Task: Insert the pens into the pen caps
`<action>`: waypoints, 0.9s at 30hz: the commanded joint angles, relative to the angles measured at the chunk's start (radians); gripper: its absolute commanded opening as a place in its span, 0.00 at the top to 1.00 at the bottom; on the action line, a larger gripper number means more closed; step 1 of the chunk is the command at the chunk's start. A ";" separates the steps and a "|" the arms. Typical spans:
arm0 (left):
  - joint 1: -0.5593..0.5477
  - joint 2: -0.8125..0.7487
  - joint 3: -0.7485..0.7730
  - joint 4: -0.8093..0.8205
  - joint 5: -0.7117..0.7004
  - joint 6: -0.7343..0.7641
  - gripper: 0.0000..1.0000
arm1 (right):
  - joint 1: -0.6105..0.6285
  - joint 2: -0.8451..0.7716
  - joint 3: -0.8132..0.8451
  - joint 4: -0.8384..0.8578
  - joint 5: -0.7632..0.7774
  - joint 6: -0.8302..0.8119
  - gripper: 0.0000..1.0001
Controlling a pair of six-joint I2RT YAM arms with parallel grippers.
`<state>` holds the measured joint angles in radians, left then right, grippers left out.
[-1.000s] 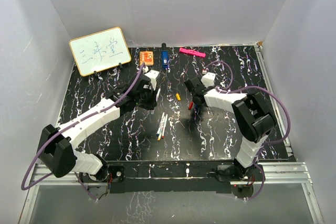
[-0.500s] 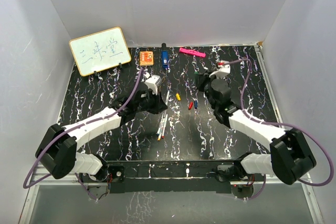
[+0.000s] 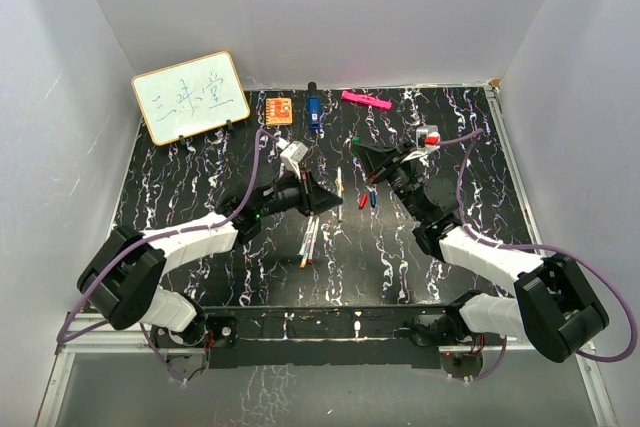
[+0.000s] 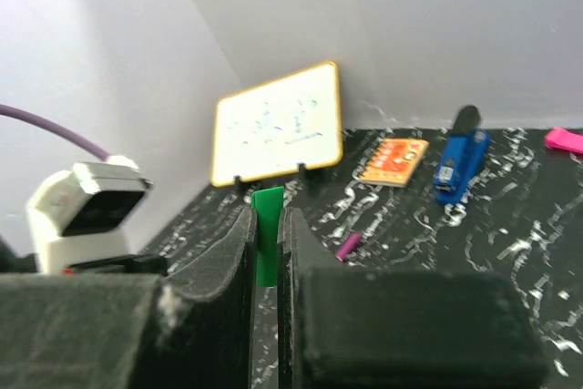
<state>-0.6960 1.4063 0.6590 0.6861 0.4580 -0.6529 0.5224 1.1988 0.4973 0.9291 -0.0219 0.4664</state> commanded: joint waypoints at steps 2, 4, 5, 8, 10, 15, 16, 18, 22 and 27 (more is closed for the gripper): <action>-0.009 0.013 0.006 0.138 0.054 -0.060 1.00 | -0.001 -0.027 -0.015 0.176 -0.104 0.072 1.00; -0.011 0.013 0.009 0.152 0.053 -0.072 1.00 | -0.001 -0.025 -0.023 0.189 -0.111 0.081 1.00; -0.012 0.014 0.010 0.154 0.055 -0.073 1.00 | -0.001 -0.024 -0.025 0.191 -0.114 0.085 1.00; -0.016 0.016 0.023 0.148 0.060 -0.067 1.00 | -0.001 -0.021 -0.026 0.186 -0.125 0.086 1.00; -0.020 0.017 0.032 0.143 0.066 -0.061 1.00 | 0.000 -0.017 -0.025 0.177 -0.128 0.085 1.00; -0.037 0.017 0.055 0.096 0.054 -0.013 1.00 | 0.000 -0.010 -0.025 0.165 -0.134 0.091 1.00; -0.039 0.017 0.058 0.086 0.052 -0.005 1.00 | 0.001 -0.010 -0.025 0.166 -0.136 0.094 1.00; -0.044 0.017 0.062 0.076 0.048 0.006 1.00 | 0.001 -0.007 -0.025 0.163 -0.142 0.098 1.00; -0.049 0.015 0.067 0.066 0.041 0.023 1.00 | 0.002 -0.002 -0.029 0.163 -0.148 0.101 1.00; -0.050 0.004 0.068 0.050 0.028 0.039 1.00 | 0.004 -0.004 -0.032 0.158 -0.147 0.100 1.00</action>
<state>-0.7403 1.4326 0.6926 0.7322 0.4950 -0.6510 0.5228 1.1938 0.4744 1.0443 -0.1577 0.5636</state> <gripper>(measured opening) 0.108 0.057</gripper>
